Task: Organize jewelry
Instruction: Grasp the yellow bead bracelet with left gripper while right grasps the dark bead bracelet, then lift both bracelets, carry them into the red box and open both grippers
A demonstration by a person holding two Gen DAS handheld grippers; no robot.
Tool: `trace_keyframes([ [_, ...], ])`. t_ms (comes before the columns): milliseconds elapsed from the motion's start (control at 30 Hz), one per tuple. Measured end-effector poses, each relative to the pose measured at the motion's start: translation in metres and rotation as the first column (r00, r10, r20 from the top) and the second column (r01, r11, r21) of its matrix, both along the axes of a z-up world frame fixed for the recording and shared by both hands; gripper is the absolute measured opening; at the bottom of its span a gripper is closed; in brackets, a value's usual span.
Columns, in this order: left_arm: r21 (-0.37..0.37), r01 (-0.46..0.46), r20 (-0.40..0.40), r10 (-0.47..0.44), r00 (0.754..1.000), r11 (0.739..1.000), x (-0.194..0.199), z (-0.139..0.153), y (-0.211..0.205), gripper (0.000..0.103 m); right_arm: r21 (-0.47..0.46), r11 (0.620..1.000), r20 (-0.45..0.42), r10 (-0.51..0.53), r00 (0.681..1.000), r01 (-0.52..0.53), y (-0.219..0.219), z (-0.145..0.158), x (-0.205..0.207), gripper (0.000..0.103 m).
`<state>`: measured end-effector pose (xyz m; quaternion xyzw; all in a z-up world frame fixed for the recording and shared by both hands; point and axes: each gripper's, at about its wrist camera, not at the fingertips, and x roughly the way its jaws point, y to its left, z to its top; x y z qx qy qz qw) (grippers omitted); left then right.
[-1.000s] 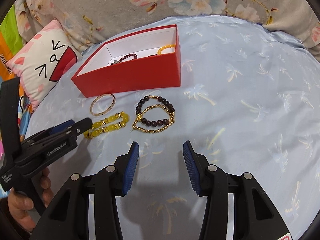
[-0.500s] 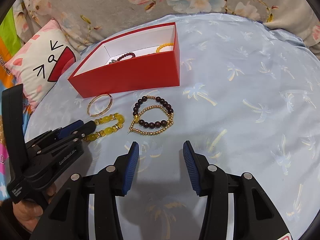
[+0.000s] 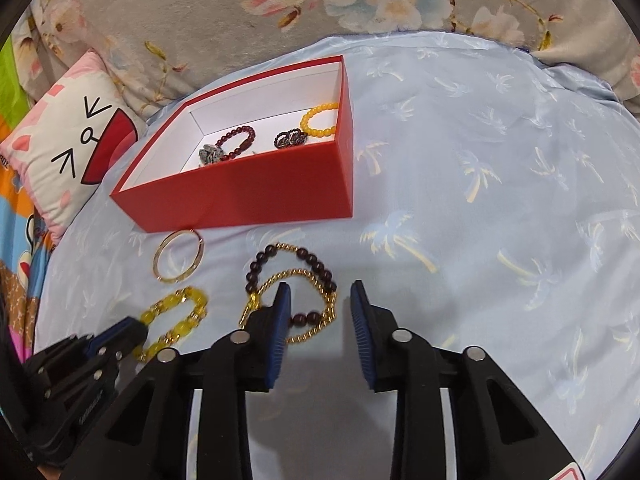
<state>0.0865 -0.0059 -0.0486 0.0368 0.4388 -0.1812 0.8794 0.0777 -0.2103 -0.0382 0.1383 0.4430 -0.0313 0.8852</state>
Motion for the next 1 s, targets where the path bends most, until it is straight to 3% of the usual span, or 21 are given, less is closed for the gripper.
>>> trace_keyframes([
  [200,-0.003,-0.004,0.002,0.004,1.000,1.000,0.000,0.000,0.000,0.009,-0.014,1.000,-0.013,-0.009,1.000,0.009,-0.006,-0.007,0.014,0.017],
  [433,-0.001,-0.006,0.010,0.006,1.000,1.000,0.000,-0.001,-0.001,0.009,-0.035,0.999,-0.009,-0.001,1.000,0.001,-0.002,-0.013,0.013,0.015],
  [500,-0.001,-0.006,0.008,0.006,1.000,1.000,0.000,-0.001,0.000,0.009,-0.025,1.000,-0.013,0.009,1.000,-0.009,-0.001,-0.013,0.013,0.009],
  [667,-0.010,-0.010,0.000,0.010,1.000,1.000,0.002,-0.001,0.000,0.009,-0.083,0.996,-0.017,0.031,0.999,-0.033,0.010,-0.013,0.011,0.009],
  [1000,-0.051,0.002,-0.038,-0.004,0.999,0.999,0.000,0.008,0.004,0.009,-0.036,0.999,0.024,0.025,0.999,-0.024,0.002,0.005,-0.001,0.007],
])
